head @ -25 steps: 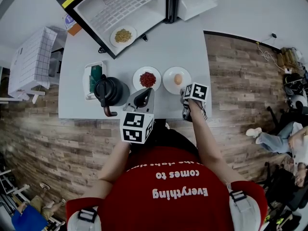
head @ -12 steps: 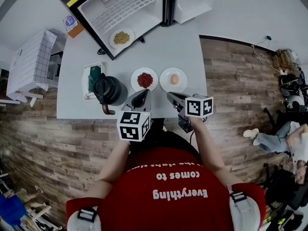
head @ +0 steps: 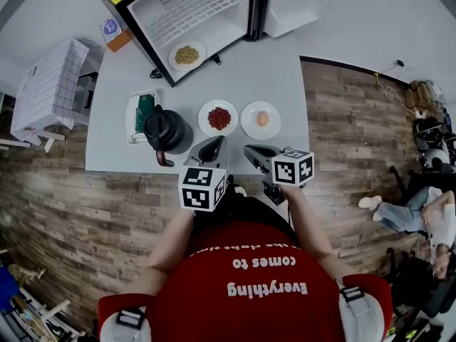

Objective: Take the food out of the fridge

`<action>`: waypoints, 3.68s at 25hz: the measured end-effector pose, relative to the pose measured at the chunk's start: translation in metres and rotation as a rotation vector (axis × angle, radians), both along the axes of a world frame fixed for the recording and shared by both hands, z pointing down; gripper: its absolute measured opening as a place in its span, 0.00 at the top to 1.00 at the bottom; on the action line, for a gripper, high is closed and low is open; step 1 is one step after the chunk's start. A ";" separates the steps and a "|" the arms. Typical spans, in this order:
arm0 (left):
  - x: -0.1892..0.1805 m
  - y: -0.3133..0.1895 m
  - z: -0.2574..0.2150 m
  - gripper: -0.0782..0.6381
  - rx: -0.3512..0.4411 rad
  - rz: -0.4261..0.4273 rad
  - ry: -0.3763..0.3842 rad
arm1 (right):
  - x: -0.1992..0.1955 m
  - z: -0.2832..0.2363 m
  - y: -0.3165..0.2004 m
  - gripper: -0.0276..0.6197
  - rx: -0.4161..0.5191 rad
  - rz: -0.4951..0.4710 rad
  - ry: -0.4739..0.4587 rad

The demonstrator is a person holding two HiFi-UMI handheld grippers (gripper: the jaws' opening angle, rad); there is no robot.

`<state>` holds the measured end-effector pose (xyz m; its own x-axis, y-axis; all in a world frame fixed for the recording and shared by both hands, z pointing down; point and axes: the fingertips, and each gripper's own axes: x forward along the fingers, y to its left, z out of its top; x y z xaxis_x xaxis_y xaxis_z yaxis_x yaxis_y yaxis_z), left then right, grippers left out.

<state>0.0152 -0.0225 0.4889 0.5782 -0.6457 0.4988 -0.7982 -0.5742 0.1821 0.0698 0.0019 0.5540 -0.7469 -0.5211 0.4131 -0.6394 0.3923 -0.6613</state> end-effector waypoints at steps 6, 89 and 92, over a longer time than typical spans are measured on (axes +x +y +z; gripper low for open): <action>-0.010 -0.004 -0.002 0.89 -0.038 -0.017 0.043 | -0.005 0.001 -0.021 0.94 -0.052 0.021 -0.021; 0.001 -0.132 0.009 0.89 -0.175 0.192 0.351 | -0.104 0.093 -0.371 0.92 -0.459 0.377 -0.588; 0.001 -0.131 0.010 0.89 -0.173 0.195 0.341 | -0.105 0.086 -0.368 0.92 -0.455 0.363 -0.595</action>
